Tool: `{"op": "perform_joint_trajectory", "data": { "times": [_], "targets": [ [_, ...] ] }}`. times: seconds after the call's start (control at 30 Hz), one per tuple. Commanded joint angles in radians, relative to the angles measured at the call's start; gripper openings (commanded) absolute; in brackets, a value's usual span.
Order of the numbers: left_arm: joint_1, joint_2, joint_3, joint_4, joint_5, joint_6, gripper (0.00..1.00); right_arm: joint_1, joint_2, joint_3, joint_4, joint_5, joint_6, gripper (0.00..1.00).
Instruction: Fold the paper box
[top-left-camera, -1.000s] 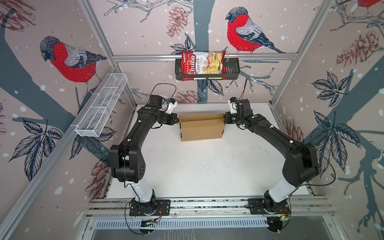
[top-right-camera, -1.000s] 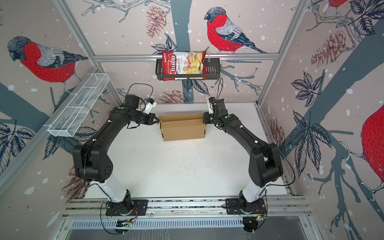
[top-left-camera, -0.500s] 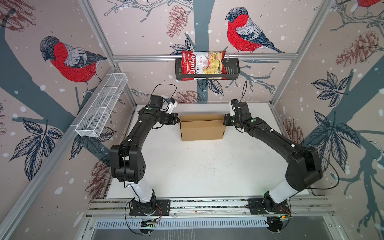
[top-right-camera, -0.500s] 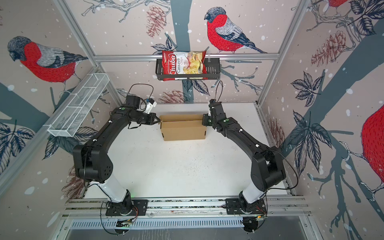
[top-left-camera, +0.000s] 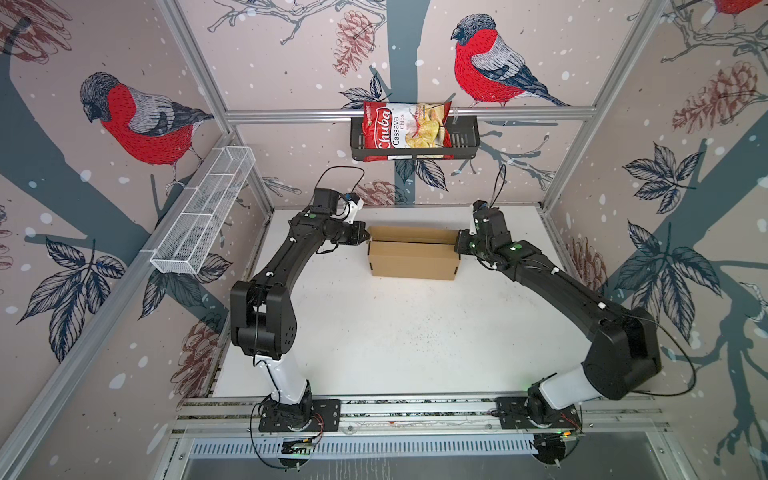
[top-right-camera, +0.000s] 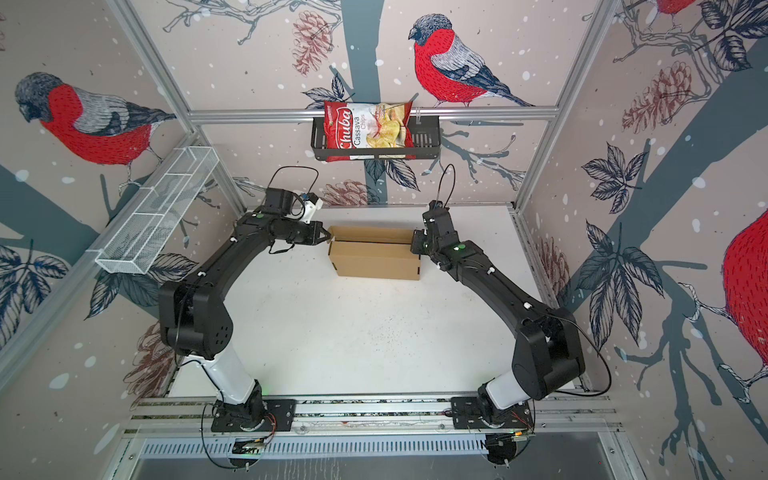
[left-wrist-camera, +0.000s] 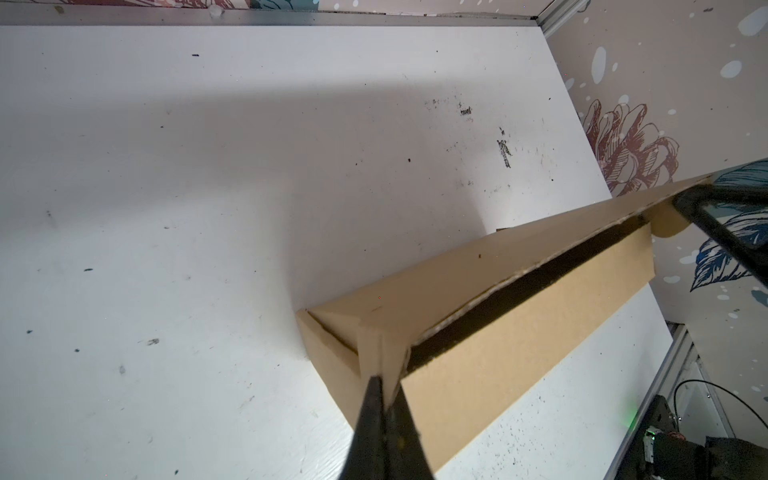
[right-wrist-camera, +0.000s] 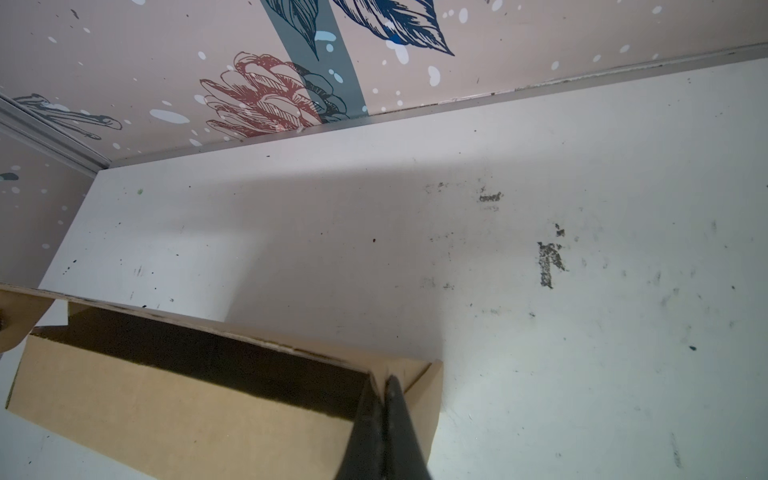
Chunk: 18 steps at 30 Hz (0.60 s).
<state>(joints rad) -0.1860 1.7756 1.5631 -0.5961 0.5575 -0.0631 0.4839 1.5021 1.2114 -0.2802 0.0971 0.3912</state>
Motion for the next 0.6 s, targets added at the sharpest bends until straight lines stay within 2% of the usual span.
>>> {"op": "perform_joint_trajectory", "data": {
  "times": [0.0,0.17,0.57],
  "targets": [
    [-0.004,-0.009,-0.020,0.071,0.024,-0.053,0.00,-0.016,-0.013,-0.020,0.039,0.011,0.005,0.00],
    [-0.012,-0.036,-0.066,0.130,0.048,-0.105,0.00,-0.030,-0.028,-0.035,0.044,-0.004,0.005,0.00],
    [-0.018,-0.077,-0.109,0.130,0.068,-0.106,0.00,-0.014,-0.038,-0.061,0.059,0.004,0.038,0.00]
  ]
}}
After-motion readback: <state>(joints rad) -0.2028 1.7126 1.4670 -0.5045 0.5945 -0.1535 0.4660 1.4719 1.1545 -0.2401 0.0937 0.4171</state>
